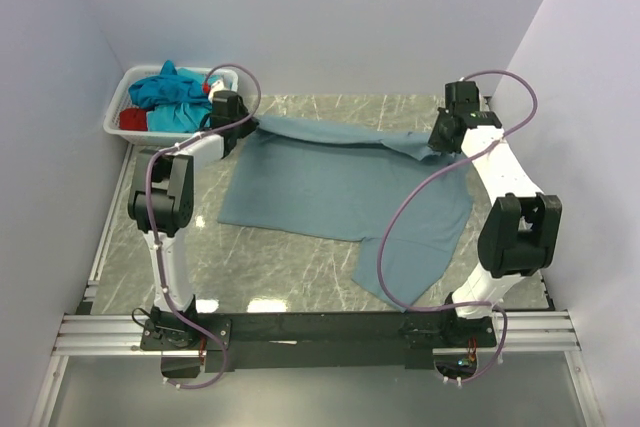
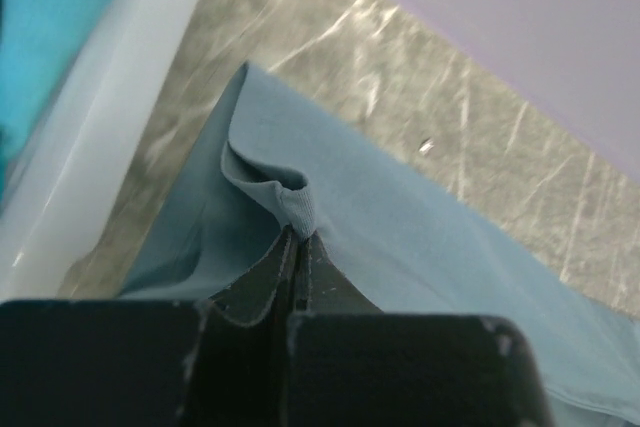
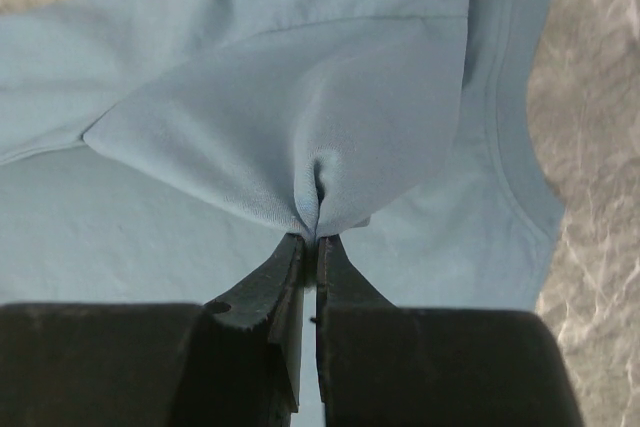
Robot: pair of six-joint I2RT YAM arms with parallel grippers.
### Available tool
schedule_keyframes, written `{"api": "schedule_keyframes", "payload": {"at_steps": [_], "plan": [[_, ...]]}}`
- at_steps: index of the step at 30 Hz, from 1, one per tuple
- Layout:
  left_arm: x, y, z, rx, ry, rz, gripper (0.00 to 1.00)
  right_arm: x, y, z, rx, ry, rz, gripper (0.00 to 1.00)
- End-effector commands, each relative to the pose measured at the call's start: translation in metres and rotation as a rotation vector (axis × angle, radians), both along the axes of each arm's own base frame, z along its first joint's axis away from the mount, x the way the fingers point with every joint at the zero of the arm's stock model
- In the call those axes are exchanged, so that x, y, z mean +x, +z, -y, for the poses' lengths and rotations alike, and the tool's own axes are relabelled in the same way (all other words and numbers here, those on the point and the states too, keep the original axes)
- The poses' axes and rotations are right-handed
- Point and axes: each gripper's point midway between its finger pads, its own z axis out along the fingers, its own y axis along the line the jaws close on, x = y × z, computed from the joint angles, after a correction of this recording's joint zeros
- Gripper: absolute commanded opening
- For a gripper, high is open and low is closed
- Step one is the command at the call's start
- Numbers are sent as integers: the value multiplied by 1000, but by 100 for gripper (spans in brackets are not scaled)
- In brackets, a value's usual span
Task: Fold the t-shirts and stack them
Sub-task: Fold the tshirt
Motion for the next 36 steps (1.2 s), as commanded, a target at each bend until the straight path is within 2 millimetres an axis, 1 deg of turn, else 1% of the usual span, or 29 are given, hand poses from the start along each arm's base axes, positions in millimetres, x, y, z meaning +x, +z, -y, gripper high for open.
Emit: {"api": "schedule_keyframes", "payload": {"at_steps": [1, 5, 7, 8, 9, 11, 12, 13, 14, 15, 16, 17, 18, 19, 20, 21, 23, 24, 25, 26, 27, 28, 29, 30, 31, 33, 34, 35, 36], "plan": [[-8, 29, -8, -28, 44, 56, 0, -12, 4, -1, 10, 4, -4, 4], [-15, 17, -13, -9, 64, 6, 0, -26, -11, -11, 37, 46, -51, 7], [-18, 12, -12, -8, 51, -7, 1, -38, -25, -15, 61, 38, -92, 9], [-20, 13, -9, -18, 36, -8, 6, -45, -29, -18, 70, 41, -104, 12], [-24, 15, -8, -21, 30, -5, 9, -56, -40, -21, 85, 41, -139, 14], [-29, 21, -4, -32, 10, 0, 17, -67, -42, -20, 80, 27, -153, 32], [-32, 29, -5, -37, 13, 6, 20, -74, -47, -17, 61, 10, -171, 40], [-35, 31, -3, -37, 3, 4, 22, -79, -47, -16, 52, 2, -180, 56], [-36, 37, 0, -39, -6, 2, 31, -81, -44, -15, 45, -2, -170, 61], [-40, 44, 3, -29, -22, -11, 43, -83, -43, -13, 29, -5, -163, 64], [-42, 48, 8, -28, -47, -19, 49, -83, -41, -12, 25, -6, -157, 70], [-45, 53, 11, -17, -60, -29, 69, -84, -37, -12, 22, -5, -141, 71], [-48, 65, 18, 8, -81, -22, 71, -84, -37, -14, 16, 15, -134, 72], [-51, 71, 22, 19, -96, -20, 77, -83, -34, -17, 20, 30, -123, 73], [-53, 78, 26, 28, -109, -12, 99, -82, -32, -19, 17, 39, -113, 73], [-54, 89, 25, 65, -107, -2, 99, -82, -30, -26, 2, 83, -105, 74], [-57, 103, 31, 71, -125, 12, 99, -78, -28, -30, -37, 123, -91, 75], [-58, 117, 34, 73, -143, 41, 100, -78, -29, -41, -51, 162, -91, 75], [-62, 124, 40, 57, -176, 52, 99, -76, -31, -44, -61, 182, -90, 76], [-62, 131, 40, 56, -179, 77, 100, -75, -31, -51, -71, 218, -88, 75], [-69, 143, 38, 53, -175, 109, 99, -74, -31, -56, -77, 238, -84, 76], [-69, 156, 35, 49, -157, 158, 100, -71, -34, -68, -84, 277, -77, 76], [-71, 164, 30, 55, -129, 188, 99, -70, -34, -72, -88, 299, -76, 76], [-80, 174, 24, 48, -107, 214, 99, -68, -35, -79, -69, 323, -78, 76], [-81, 184, 18, 51, -75, 254, 99, -65, -41, -86, -51, 346, -82, 76], [-96, 191, 11, 52, -58, 268, 99, -63, -46, -97, -2, 375, -93, 76], [-100, 193, 9, 56, -53, 275, 99, -61, -55, -100, 5, 382, -114, 76], [-102, 194, 5, 76, -48, 280, 100, -59, -59, -102, 8, 388, -121, 76], [-108, 196, 2, 89, -47, 286, 99, -59, -62, -110, 35, 414, -130, 76]]}}
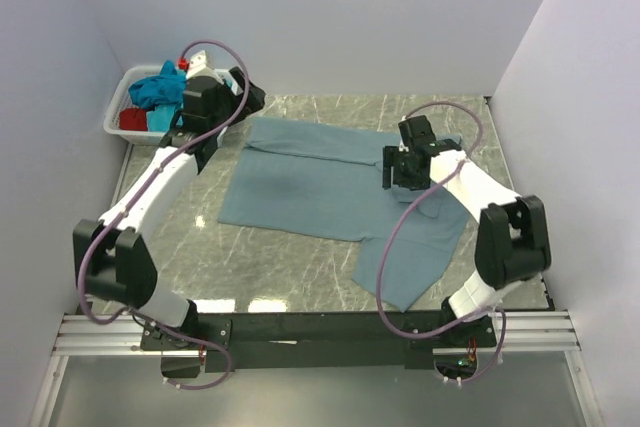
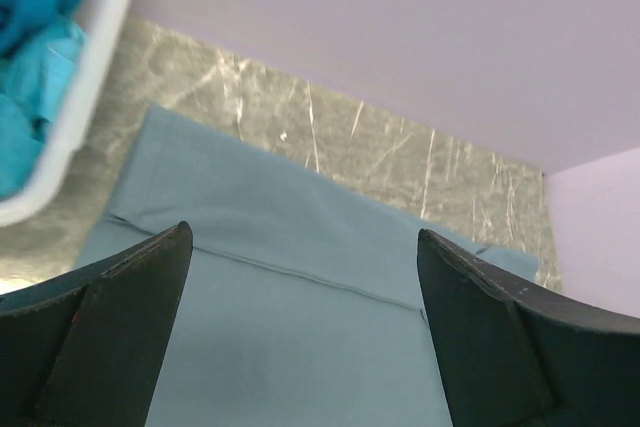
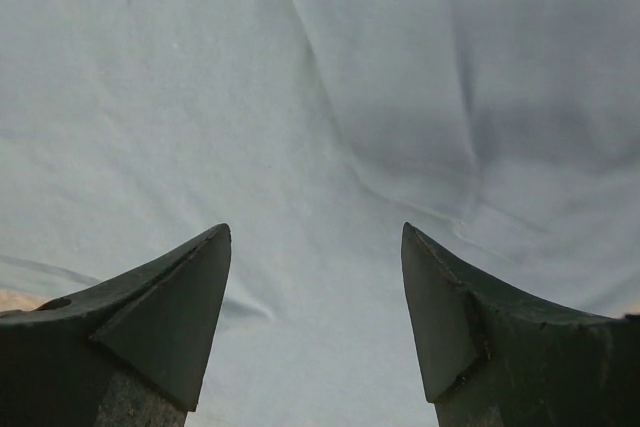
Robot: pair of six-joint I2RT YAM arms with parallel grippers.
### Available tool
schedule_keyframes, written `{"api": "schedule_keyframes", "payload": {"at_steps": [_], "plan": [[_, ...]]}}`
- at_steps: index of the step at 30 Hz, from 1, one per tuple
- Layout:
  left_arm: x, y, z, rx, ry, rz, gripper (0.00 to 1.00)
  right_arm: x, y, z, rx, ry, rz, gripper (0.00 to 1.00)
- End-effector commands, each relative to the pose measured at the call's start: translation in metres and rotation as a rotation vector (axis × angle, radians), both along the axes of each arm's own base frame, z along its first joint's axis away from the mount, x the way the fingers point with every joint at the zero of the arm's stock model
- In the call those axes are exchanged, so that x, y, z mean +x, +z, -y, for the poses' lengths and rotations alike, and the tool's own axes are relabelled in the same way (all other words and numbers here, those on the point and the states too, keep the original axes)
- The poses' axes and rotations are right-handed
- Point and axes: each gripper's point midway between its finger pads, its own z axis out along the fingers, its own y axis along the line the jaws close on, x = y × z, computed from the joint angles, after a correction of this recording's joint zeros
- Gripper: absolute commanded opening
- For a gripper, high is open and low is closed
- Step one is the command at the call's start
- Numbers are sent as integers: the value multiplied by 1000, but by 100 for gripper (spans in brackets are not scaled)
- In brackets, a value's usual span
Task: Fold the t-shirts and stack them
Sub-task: Fold the tshirt
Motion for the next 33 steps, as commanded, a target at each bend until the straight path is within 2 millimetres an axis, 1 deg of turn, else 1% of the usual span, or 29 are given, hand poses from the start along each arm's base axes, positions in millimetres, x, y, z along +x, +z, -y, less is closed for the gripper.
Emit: {"api": "schedule_keyframes", "payload": {"at_steps": [1, 2, 3, 4, 5, 6, 7, 8, 9, 11, 12, 13, 15, 16, 17, 18, 19, 20, 23, 25, 26, 27, 29, 30, 31, 32, 33], "plan": [[-9, 22, -15, 57, 34, 86, 99, 18, -8, -20, 67, 66, 0, 75], [-12, 18, -21, 95, 48, 70, 99, 20, -9, -23, 77, 68, -8, 75], [-15, 18, -25, 105, 62, 67, 100, 20, -18, -26, 84, 71, -38, 75], [-18, 15, -28, 113, 74, 57, 99, 20, -21, -28, 90, 74, -47, 75], [-20, 14, -30, 96, 92, 50, 99, 23, -23, -28, 91, 69, -49, 75], [-25, 8, -35, 87, 118, 40, 99, 23, -25, -29, 90, 68, -57, 75], [-27, 6, -36, 72, 130, 41, 99, 23, -31, -27, 80, 60, -68, 75], [-35, -3, -37, 46, 136, 32, 99, 24, -33, -25, 74, 52, -70, 75], [-36, 6, -32, 5, 114, 84, 99, 23, -39, -23, 62, 44, -82, 75], [-44, 7, -24, -66, 78, 135, 99, 26, -42, -19, 41, 23, -86, 75], [-53, -5, -21, -68, 48, 146, 99, 27, -43, -18, 35, 18, -87, 75], [-55, 0, -19, -83, 33, 172, 99, 27, -46, -16, 25, 11, -96, 75], [-52, -5, -21, -75, 54, 124, 99, 31, -48, -11, 5, -22, -89, 75], [-55, -26, -26, -39, 77, 19, 99, 34, -49, -8, 5, -42, -87, 75], [-45, -22, -25, -20, 82, 0, 99, 36, -49, -6, 1, -58, -83, 75], [-44, -30, -24, 1, 77, -47, 100, 37, -52, -3, 1, -72, -89, 75], [-42, -33, -23, 9, 74, -68, 97, 39, -54, 0, 2, -91, -93, 74], [-38, -38, -22, 5, 78, -93, 97, 40, -55, 0, 0, -95, -91, 73], [-34, -38, -14, -23, 47, -72, 95, 39, -59, 3, -9, -99, -100, 70], [-36, -36, -11, -35, 24, -49, 93, 38, -62, 4, -11, -101, -105, 67], [-36, -29, -13, -51, 40, -21, 93, 38, -63, 4, -14, -101, -108, 64], [-37, -28, -14, -54, 48, -11, 94, 38, -65, 5, -21, -104, -113, 60], [-42, -20, -21, -62, 77, 12, 94, 39, -66, 6, -22, -106, -113, 53], [-43, -17, -25, -57, 97, 28, 94, 38, -69, 5, -25, -107, -120, 44], [-45, -16, -29, -56, 117, 30, 94, 39, -68, 5, -26, -109, -118, 41], [-47, -13, -33, -57, 136, 36, 94, 39, -69, 6, -29, -112, -122, 39], [-48, -13, -39, -48, 166, 39, 94, 39, -71, 6, -34, -112, -125, 35]]}}
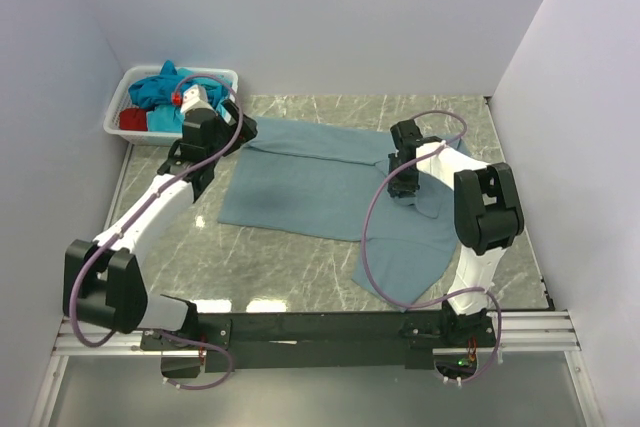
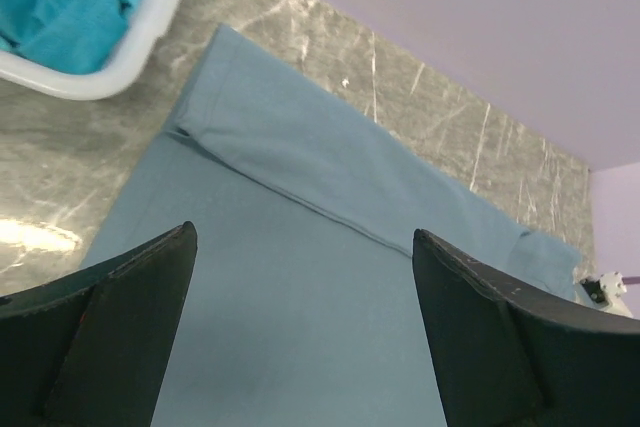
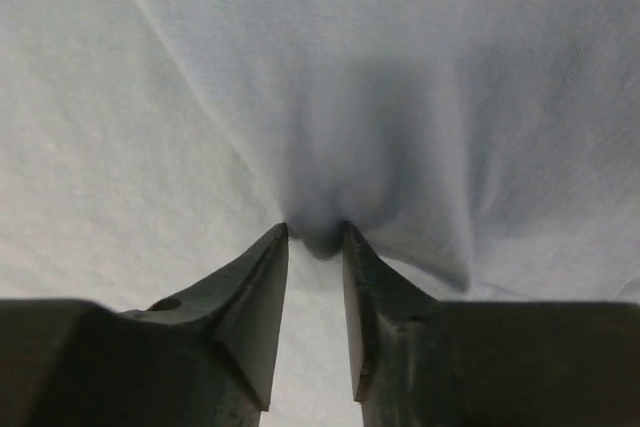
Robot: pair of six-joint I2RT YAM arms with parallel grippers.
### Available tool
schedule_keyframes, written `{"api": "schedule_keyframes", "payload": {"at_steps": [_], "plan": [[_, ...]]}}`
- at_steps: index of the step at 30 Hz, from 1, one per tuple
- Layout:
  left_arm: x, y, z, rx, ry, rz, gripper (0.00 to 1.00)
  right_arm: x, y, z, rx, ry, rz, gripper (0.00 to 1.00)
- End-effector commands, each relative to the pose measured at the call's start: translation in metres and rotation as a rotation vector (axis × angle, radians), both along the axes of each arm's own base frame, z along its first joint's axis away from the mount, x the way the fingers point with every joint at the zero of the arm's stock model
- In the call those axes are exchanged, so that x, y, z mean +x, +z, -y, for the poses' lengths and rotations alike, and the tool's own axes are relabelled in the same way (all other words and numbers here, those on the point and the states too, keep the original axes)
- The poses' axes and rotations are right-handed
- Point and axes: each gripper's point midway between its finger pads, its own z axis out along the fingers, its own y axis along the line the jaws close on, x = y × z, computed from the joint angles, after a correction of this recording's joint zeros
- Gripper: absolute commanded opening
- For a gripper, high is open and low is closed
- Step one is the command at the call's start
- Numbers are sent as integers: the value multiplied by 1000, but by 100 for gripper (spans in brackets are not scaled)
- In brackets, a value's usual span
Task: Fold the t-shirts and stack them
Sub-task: Fold the tshirt
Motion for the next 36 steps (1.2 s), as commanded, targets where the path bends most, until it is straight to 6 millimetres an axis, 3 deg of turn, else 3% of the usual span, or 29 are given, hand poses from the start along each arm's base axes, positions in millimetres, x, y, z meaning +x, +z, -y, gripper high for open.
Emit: {"api": "schedule_keyframes", "payload": {"at_steps": [1, 6, 12, 17, 21, 25, 28, 32, 36], "plan": [[-5, 37, -19, -16, 97, 104, 94, 16, 6, 2, -16, -26, 41, 33], [-14, 41, -26, -14, 118, 128, 94, 19, 11, 1, -8, -30, 60, 13], [-31, 56, -30, -33, 108, 241, 95, 21, 29, -12, 71, 2, 106, 0], [-37, 57, -33, -41, 126, 236, 97, 11, 43, -37, 196, 79, 118, 0], [-33, 43, -34, -22, 133, 156, 96, 0, 60, -62, 318, 162, 131, 0], [-30, 39, -27, -36, 102, 154, 97, -11, 61, -76, 378, 215, 102, 1], [-28, 29, -21, -26, 70, 143, 97, -15, 53, -73, 344, 207, 73, 13], [-25, 5, -20, -22, 70, 80, 96, -16, 54, -64, 290, 176, 81, 58], [-26, -27, -27, -21, 131, -12, 96, -12, 71, -45, 213, 93, 168, 74]]}}
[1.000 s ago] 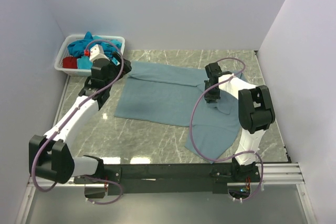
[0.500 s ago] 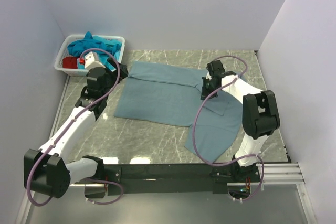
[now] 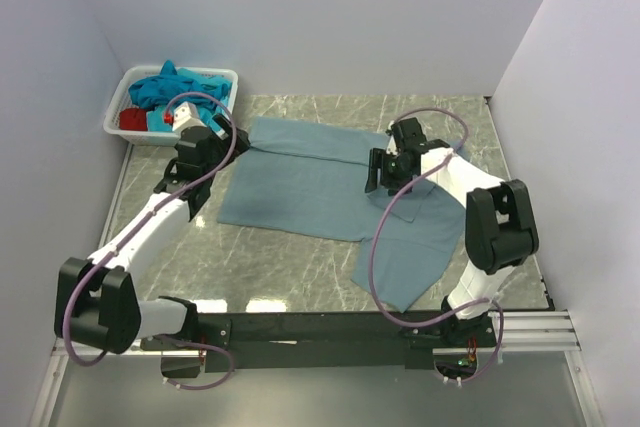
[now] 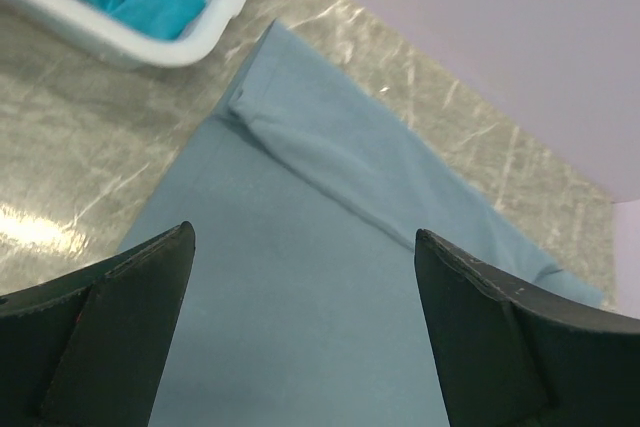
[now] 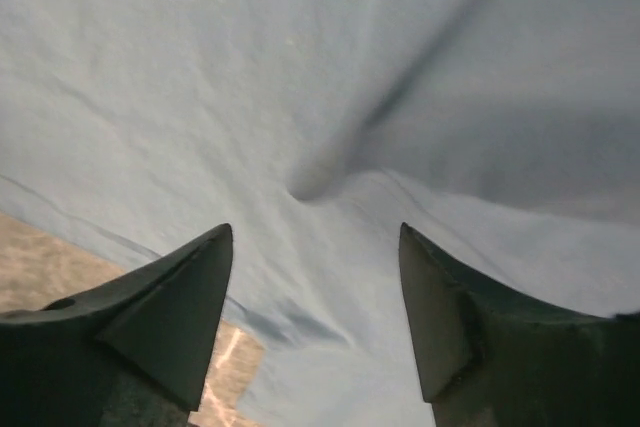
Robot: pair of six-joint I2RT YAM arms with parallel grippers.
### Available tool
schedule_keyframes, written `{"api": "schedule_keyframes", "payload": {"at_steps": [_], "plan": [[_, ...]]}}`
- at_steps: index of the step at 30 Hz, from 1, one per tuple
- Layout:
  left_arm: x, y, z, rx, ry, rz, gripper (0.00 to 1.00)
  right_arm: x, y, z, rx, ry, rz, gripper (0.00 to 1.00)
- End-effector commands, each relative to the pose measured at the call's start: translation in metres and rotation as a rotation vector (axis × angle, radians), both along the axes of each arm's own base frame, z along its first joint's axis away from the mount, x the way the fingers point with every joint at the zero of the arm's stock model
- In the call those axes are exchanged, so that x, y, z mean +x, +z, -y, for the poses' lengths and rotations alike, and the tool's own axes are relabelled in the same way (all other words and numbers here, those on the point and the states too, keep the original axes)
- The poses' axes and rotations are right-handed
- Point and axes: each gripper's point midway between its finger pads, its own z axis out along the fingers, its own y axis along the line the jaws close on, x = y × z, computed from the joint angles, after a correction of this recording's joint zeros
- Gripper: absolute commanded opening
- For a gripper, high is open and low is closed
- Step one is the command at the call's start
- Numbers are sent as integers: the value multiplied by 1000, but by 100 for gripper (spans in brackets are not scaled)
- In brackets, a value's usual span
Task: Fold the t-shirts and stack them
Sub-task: Fold the tshirt
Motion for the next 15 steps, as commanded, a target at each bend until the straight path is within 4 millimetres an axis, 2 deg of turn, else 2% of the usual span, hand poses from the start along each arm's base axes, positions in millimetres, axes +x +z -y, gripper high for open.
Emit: {"api": "schedule_keyframes", "payload": {"at_steps": [1, 3, 7, 9, 10, 15], "plan": [[-1, -24, -3, -16, 37, -66, 96, 5, 31, 20, -73, -100, 115, 75], [-4, -37, -6, -7, 51, -107, 96, 3, 37, 32, -112, -146, 129, 76], [-17, -68, -10, -10, 70, -192, 96, -11, 22, 60, -181, -265, 79, 76], [-23, -76, -13, -15, 85, -206, 96, -14, 14, 73, -182, -309, 54, 74], [-29, -86, -14, -22, 97, -235, 97, -19, 7, 76, -183, -323, 31, 73], [-43, -106, -13, -28, 87, -292, 97, -28, -12, 84, -205, -339, -37, 66]]}}
